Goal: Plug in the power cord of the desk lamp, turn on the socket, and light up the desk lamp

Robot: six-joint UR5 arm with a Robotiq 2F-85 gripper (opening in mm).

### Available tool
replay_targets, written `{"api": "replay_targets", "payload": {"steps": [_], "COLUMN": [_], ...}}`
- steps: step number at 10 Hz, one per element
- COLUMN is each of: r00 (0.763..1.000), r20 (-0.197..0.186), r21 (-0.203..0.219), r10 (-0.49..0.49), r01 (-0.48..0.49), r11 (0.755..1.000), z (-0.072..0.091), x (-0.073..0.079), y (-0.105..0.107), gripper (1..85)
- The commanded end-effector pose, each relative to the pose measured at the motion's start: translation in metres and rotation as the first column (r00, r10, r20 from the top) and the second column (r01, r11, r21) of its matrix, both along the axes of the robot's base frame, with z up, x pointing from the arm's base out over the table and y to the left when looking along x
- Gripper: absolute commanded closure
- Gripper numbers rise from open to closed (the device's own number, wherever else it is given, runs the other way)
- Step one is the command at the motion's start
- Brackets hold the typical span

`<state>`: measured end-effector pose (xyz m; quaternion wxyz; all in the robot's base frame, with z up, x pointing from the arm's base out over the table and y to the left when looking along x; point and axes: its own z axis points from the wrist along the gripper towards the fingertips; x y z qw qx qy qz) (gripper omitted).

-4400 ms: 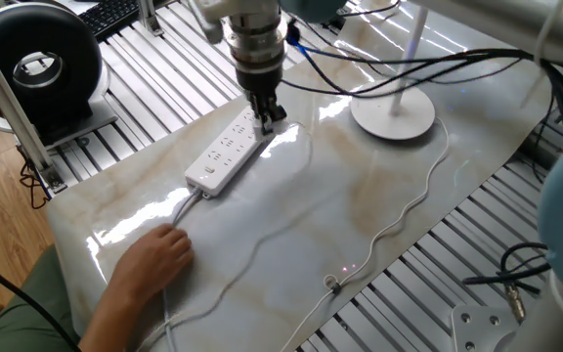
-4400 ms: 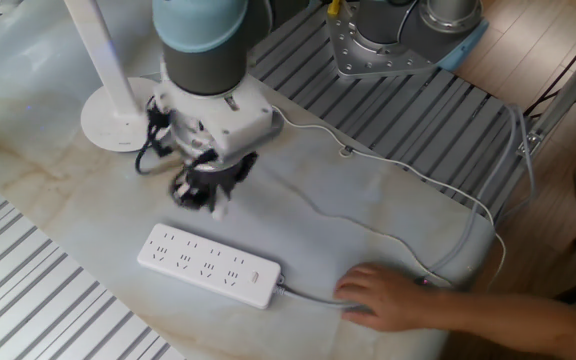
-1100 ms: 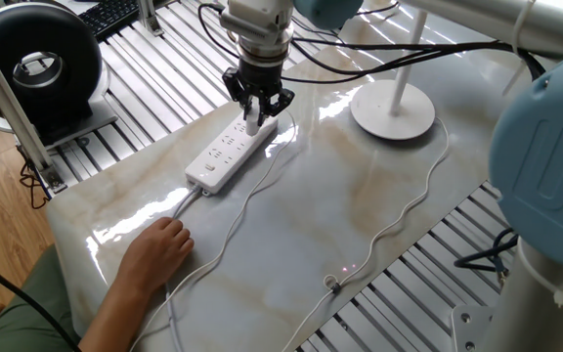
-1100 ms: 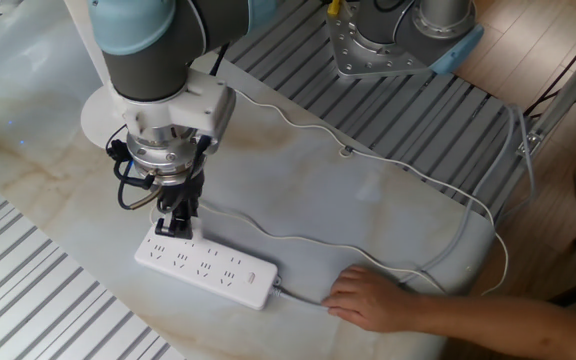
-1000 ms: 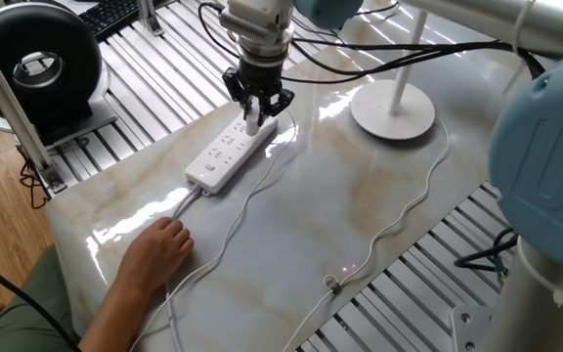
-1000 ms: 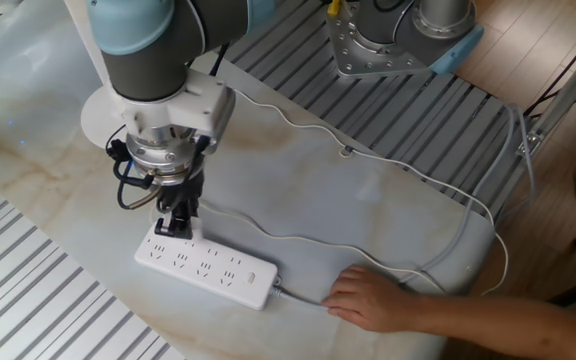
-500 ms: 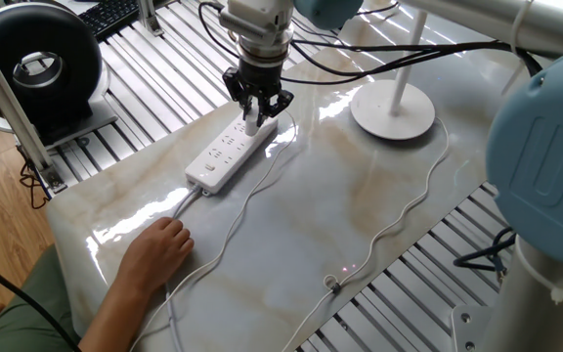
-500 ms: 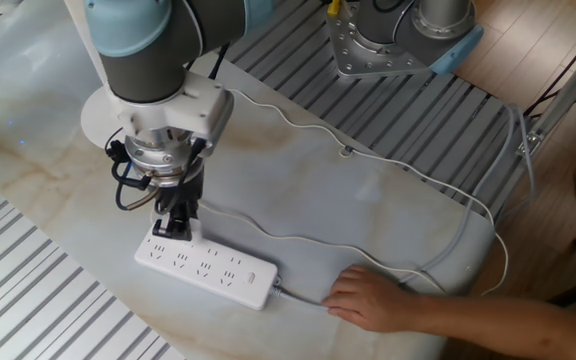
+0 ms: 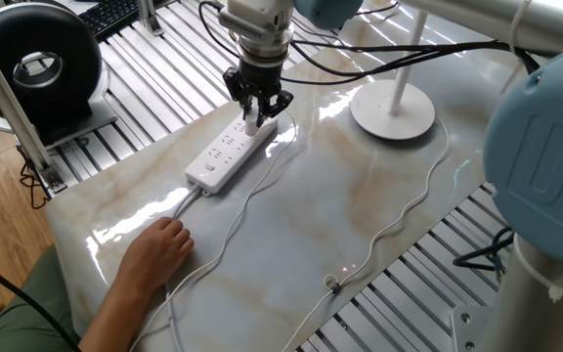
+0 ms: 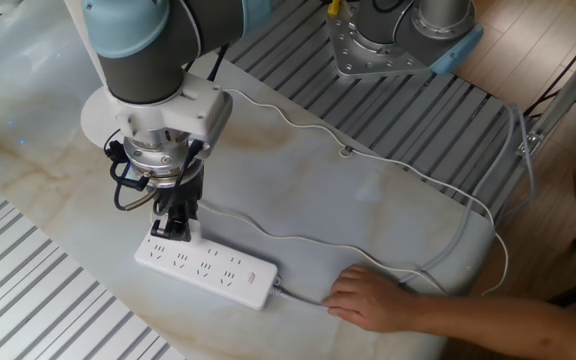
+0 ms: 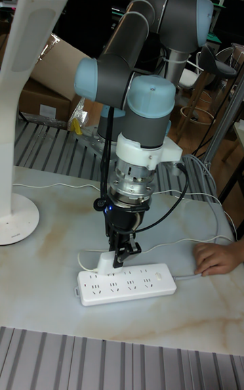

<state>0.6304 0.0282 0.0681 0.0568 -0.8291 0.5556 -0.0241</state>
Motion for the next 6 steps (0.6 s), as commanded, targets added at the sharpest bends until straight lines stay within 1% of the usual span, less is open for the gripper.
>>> {"api": "replay_targets", "payload": {"steps": [1, 6], "r00": [1.0, 0.998], "r20": [-0.004, -0.013], "r21": [0.011, 0.014], "r10": [-0.025, -0.056], "r01": [0.025, 0.056], "r11": [1.0, 0.998], "z": [0.0005, -0.0017], "x": [-0.0001, -0.0033], "y": [0.0007, 0.0013], "gripper": [84.7, 84.7]}}
